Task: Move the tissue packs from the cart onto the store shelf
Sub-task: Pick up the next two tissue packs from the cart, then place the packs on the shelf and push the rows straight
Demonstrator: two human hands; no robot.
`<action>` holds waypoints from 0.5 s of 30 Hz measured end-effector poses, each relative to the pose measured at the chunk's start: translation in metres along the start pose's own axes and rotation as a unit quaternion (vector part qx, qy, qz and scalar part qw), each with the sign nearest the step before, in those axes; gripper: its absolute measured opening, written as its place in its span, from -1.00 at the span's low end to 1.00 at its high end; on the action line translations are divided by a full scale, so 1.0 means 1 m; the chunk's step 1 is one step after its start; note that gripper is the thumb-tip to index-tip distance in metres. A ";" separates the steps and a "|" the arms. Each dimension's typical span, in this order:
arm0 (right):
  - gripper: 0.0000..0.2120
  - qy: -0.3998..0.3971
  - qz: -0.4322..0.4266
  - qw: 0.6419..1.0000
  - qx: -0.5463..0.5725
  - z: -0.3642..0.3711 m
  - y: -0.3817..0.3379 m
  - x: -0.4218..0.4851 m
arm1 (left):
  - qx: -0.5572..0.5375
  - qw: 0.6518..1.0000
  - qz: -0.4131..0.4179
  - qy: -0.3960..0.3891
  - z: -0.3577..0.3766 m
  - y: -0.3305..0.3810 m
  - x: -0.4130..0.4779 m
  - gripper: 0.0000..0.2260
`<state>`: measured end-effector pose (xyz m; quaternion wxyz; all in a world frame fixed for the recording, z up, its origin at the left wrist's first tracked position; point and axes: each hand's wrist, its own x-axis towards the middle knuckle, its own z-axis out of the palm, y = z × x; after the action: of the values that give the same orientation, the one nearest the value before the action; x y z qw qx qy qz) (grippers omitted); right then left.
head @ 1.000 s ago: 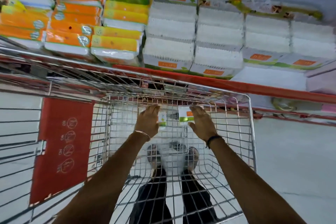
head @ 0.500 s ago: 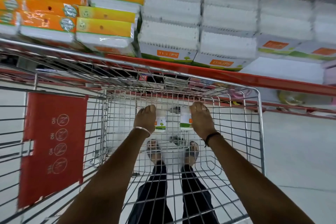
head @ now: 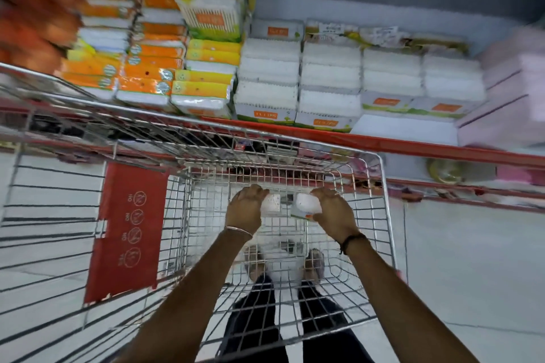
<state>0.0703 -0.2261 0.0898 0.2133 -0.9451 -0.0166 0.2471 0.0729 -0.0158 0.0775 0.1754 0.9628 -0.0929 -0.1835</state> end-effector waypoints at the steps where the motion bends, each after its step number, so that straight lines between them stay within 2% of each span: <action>1: -0.46 0.005 -0.001 1.000 0.010 -0.009 -0.002 -0.005 | -0.001 1.000 0.000 0.013 -0.008 0.005 -0.003 -0.44; 8: -0.46 0.031 -0.036 0.997 0.052 -0.082 -0.013 -0.047 | 0.000 0.997 0.013 0.077 -0.068 0.053 -0.024 -0.45; 15: -0.47 0.114 -0.063 0.990 0.057 -0.159 0.001 -0.074 | 0.009 0.988 0.082 0.130 -0.116 0.108 -0.026 -0.44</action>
<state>0.0813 -0.3000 0.2485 0.2821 -0.9506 -0.0374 0.1242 0.0812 -0.0736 0.2275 0.1918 0.9691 -0.1495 -0.0405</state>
